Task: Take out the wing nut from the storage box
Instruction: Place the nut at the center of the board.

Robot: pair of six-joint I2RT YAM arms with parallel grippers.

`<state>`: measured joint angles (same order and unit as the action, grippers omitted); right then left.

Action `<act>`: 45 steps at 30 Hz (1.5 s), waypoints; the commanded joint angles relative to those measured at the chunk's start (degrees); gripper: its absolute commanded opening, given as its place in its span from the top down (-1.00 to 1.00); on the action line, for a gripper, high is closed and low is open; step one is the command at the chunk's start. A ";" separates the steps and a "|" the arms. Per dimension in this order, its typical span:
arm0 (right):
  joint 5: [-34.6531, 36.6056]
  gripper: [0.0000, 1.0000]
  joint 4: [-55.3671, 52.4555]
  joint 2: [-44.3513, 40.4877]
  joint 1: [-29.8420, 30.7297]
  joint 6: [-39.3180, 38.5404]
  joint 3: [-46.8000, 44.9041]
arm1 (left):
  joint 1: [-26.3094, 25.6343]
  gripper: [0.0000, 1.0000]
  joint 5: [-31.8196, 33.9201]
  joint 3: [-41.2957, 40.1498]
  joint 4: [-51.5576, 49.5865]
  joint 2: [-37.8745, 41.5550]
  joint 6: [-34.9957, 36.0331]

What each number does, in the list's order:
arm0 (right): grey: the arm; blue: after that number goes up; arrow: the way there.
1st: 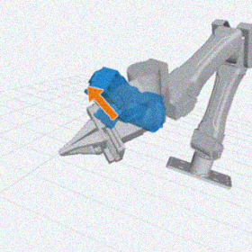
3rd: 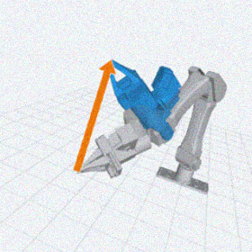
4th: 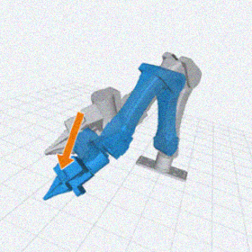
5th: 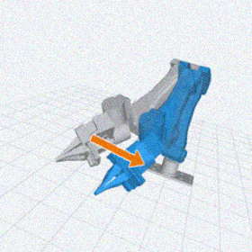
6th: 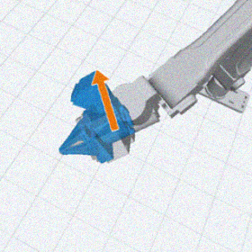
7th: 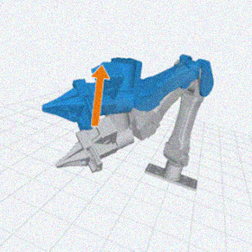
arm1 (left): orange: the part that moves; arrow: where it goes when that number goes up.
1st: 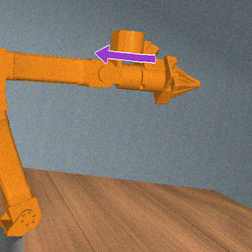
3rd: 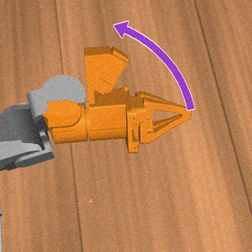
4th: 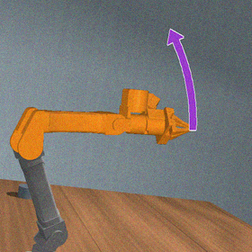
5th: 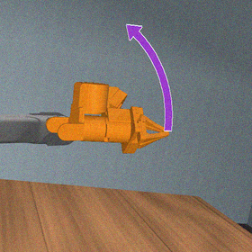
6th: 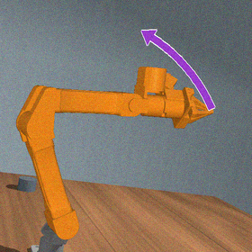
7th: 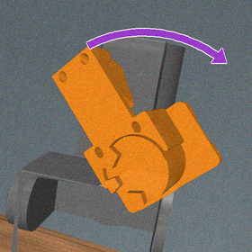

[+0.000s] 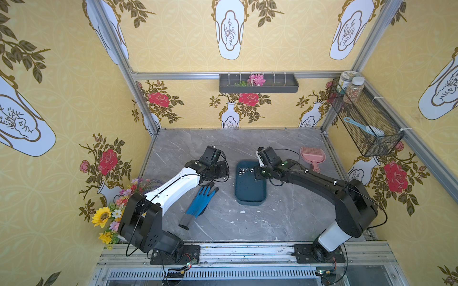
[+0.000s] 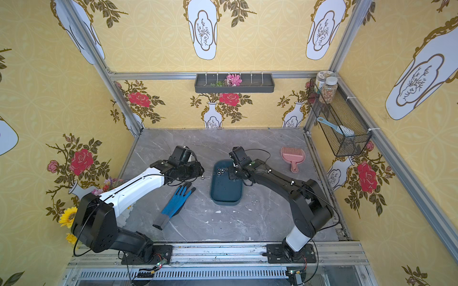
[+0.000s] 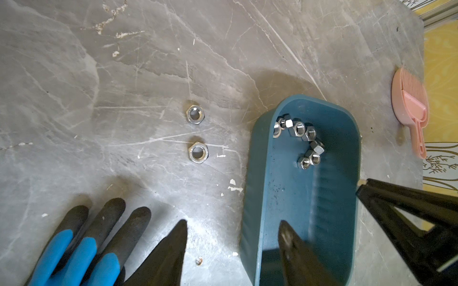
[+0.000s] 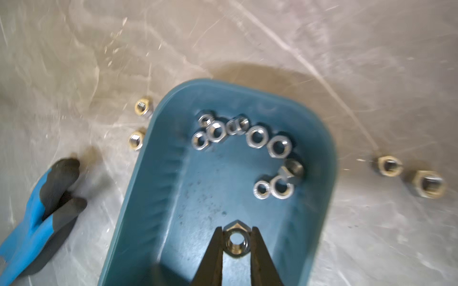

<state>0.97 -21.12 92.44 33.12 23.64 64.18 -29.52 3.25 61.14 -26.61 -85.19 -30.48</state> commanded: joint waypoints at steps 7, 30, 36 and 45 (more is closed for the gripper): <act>0.93 0.62 2.07 -3.06 -10.39 4.52 -6.30 | 0.00 -0.21 -0.77 -0.27 0.94 -0.60 -0.06; 4.55 0.53 6.19 9.86 -13.17 6.27 -6.54 | 0.06 -0.21 -1.90 -0.42 1.45 -1.84 -0.11; 4.92 0.39 6.41 9.86 -13.15 6.37 -6.87 | 0.03 -0.21 -2.54 -0.27 1.27 -2.35 -0.02; 4.58 0.06 6.57 5.85 -13.17 6.60 -7.46 | 0.06 -0.28 -3.24 -0.33 1.60 -2.45 0.09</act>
<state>4.82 -15.42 100.07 19.90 29.76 57.01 -29.54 1.10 61.04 -25.74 -87.20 -30.48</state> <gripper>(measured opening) 0.456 0.631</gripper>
